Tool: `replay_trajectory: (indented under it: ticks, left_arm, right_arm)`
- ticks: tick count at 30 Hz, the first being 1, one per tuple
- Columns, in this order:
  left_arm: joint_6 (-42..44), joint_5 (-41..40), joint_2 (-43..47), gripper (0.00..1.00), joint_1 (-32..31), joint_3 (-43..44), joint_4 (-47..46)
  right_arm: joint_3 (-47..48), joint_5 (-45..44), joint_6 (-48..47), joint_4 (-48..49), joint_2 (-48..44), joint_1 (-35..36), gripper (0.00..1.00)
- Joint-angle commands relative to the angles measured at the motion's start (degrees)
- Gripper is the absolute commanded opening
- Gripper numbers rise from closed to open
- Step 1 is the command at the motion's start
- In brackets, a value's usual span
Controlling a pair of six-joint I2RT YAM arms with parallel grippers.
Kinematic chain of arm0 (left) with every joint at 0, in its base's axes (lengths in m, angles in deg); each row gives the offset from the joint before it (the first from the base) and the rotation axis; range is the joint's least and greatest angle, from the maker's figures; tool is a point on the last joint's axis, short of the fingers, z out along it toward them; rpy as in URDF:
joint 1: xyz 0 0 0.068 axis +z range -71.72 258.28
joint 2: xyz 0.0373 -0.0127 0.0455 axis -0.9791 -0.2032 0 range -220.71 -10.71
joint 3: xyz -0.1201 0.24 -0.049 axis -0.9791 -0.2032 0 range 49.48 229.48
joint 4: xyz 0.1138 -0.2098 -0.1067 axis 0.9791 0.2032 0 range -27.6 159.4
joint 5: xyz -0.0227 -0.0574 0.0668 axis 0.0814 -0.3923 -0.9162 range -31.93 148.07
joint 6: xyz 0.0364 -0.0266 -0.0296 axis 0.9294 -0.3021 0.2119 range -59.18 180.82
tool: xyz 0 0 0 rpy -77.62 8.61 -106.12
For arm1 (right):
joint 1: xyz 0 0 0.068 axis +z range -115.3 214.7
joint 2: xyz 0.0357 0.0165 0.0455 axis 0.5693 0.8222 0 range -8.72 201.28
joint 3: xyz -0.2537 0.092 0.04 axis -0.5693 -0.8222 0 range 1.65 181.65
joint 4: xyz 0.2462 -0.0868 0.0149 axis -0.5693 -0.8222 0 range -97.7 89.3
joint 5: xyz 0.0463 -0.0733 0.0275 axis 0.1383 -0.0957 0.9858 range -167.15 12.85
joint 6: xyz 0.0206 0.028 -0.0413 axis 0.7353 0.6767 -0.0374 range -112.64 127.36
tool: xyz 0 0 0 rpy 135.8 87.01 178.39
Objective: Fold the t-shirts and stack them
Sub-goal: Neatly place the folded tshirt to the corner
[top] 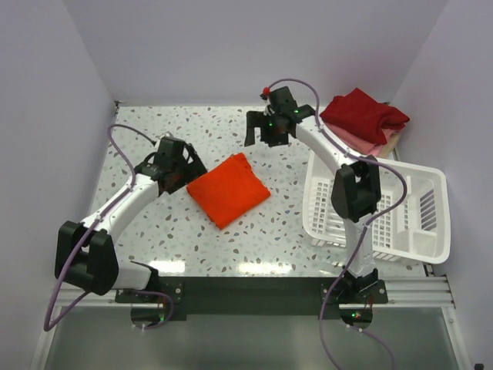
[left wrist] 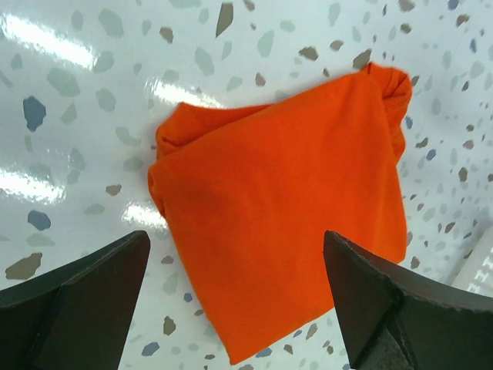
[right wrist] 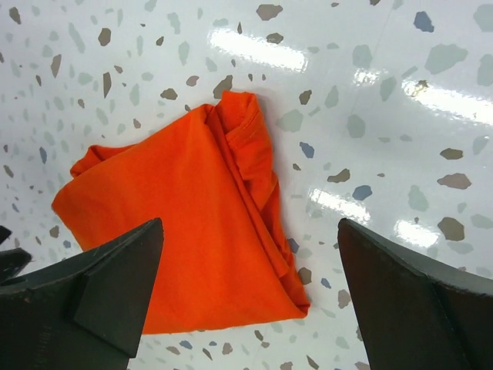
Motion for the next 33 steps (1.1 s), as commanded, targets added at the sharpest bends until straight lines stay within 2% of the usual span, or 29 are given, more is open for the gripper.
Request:
replay_trajectory:
  ticks: [1,5,8,14,21,27,33]
  left_arm:
    - [0.68,3.80,3.44,1.00,0.23,-4.07,-3.35]
    - [0.94,7.93,5.19,1.00,0.23,-8.55,-6.60]
    - [0.68,10.56,5.29,1.00,0.23,-11.36,-8.70]
    - [0.15,15.23,2.83,1.00,0.23,-14.80,-13.54]
    - [0.68,16.03,-2.00,0.99,0.14,-14.54,-14.34]
    - [1.38,15.24,-4.64,0.94,0.14,-14.80,-13.55]
    - [1.73,15.76,-6.58,0.82,0.14,-15.24,-14.86]
  right_arm:
    - [-2.68,11.34,-3.18,2.89,-3.71,-3.42,0.99]
    - [-4.70,20.57,-5.21,2.54,-3.19,-5.53,0.99]
    - [-5.59,24.10,-5.56,3.07,-2.05,-6.32,0.99]
    - [-4.27,23.59,-7.41,0.78,1.29,-6.24,0.99]
    - [-4.27,22.62,-8.55,-0.27,3.75,-5.45,0.99]
    - [-3.22,20.16,-9.34,-2.03,5.51,-3.60,0.99]
    - [-2.60,17.44,-11.01,-4.49,8.41,-1.14,0.98]
